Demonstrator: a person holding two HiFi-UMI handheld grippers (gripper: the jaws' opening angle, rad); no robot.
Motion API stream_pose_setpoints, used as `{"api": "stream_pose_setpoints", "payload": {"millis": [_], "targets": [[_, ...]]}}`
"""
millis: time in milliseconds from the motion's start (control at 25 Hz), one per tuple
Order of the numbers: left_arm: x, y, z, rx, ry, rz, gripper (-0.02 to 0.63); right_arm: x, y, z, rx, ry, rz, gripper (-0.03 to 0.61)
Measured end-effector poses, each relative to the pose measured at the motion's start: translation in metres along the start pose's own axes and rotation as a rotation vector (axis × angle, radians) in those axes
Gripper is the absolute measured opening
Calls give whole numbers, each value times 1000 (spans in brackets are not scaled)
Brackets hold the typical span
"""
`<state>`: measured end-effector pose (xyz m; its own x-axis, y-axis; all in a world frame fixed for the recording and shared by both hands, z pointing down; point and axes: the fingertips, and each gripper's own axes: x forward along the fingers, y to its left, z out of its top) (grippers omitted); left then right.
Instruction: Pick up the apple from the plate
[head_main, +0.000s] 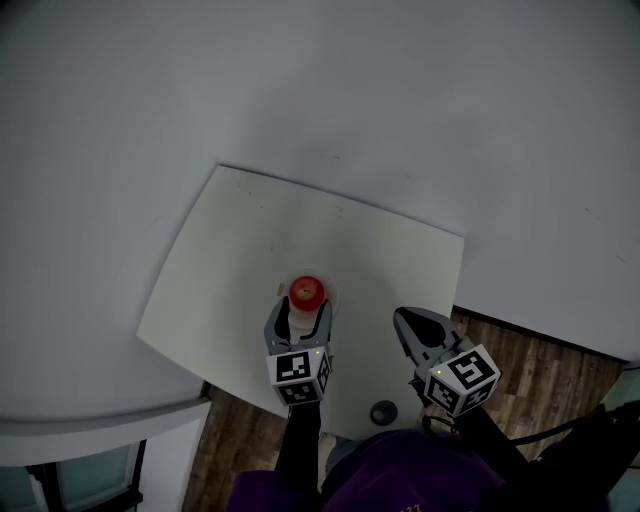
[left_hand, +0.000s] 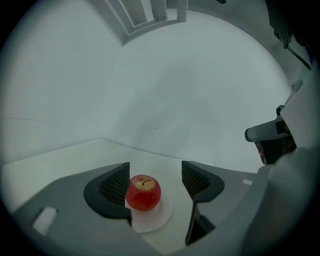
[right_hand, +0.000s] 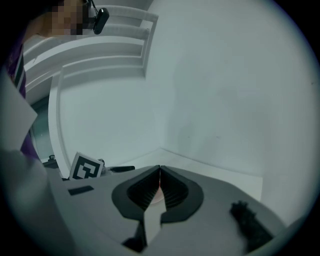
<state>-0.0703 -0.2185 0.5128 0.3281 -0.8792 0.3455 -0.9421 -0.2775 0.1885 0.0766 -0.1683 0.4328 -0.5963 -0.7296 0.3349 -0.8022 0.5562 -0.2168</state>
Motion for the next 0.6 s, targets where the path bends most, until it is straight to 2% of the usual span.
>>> {"api": "stream_pose_setpoints", "payload": {"millis": [600], "targets": [[34,22,-31,19,98,15,353,12,-9,-4,-3,31,-6,11]]}}
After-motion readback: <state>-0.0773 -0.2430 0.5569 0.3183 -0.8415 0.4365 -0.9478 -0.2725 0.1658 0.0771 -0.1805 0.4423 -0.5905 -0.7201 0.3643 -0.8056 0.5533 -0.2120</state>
